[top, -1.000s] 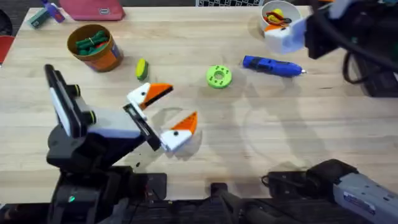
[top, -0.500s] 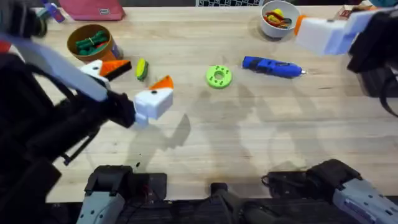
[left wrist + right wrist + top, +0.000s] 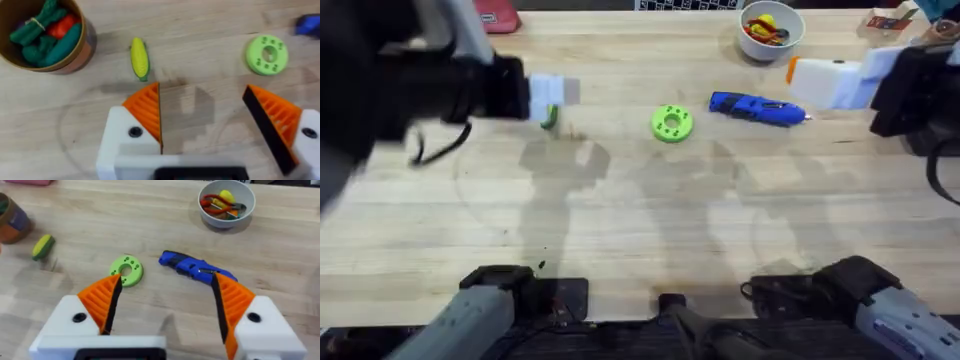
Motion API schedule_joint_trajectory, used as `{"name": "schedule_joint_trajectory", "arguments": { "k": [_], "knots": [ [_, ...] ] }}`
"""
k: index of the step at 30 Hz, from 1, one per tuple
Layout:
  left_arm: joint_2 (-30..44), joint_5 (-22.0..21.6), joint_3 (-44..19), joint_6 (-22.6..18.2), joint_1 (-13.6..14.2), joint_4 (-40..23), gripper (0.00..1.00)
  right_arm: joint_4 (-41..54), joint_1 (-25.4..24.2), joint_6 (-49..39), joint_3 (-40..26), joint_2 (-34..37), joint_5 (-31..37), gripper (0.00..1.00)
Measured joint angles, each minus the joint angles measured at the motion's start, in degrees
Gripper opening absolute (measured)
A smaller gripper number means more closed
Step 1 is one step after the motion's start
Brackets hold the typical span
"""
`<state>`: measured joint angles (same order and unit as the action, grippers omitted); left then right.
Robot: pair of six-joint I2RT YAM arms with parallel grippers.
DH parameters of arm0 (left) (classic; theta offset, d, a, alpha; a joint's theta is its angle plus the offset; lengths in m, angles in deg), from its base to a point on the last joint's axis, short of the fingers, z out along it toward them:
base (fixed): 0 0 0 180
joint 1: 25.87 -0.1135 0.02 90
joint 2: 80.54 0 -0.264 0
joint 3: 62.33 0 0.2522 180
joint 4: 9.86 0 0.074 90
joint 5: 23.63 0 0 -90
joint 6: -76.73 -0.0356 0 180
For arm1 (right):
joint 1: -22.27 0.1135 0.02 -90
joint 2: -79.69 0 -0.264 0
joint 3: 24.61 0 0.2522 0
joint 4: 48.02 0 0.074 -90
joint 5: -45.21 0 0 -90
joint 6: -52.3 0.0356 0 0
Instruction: Pick up the gripper from the table and insert it into the empty holder that is missing its gripper. Then pick up a screw, insert it into the mounting hole, and use the screwdriver to tighten it. Finally, clean up the table by picking up the vegetable and placing it into the bucket.
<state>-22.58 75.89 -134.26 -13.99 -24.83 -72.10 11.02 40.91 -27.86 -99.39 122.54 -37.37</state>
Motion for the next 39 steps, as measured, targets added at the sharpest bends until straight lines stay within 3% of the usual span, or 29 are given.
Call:
{"name": "schedule_joint_trajectory", "arguments": {
  "k": [6,11,19,24,26,30,31,39],
  "knots": [
    [22.0,-4.9,-10.8,2.5,0.0,-2.7,0.985,1.0,0.0,0.0,0.0,0.0,0.0,0.994],
    [34.7,-7.0,-16.5,3.0,0.0,-1.1,0.985,1.0,0.0,0.1,0.0,0.0,0.0,0.995],
    [48.2,-8.0,-17.9,4.2,0.0,2.2,0.985,1.0,0.0,0.1,0.0,0.0,0.0,0.994],
    [52.3,-8.3,-18.3,4.4,0.0,2.3,0.977,1.0,0.0,0.1,0.0,0.0,0.0,0.988],
    [52.3,-8.3,-18.5,4.7,0.0,2.6,0.775,1.0,0.0,0.1,0.0,0.0,0.0,0.993],
    [52.4,-8.7,-18.6,4.7,0.0,2.7,0.139,1.0,0.0,0.1,0.0,0.0,0.0,0.994],
    [52.3,-8.6,-18.7,4.6,0.0,2.7,0.047,1.0,0.0,0.1,0.0,0.0,0.0,0.994],
    [50.9,-8.7,-18.8,5.3,0.2,0.6,0.031,1.0,0.0,0.1,0.0,0.0,0.0,0.993]
  ]
}}
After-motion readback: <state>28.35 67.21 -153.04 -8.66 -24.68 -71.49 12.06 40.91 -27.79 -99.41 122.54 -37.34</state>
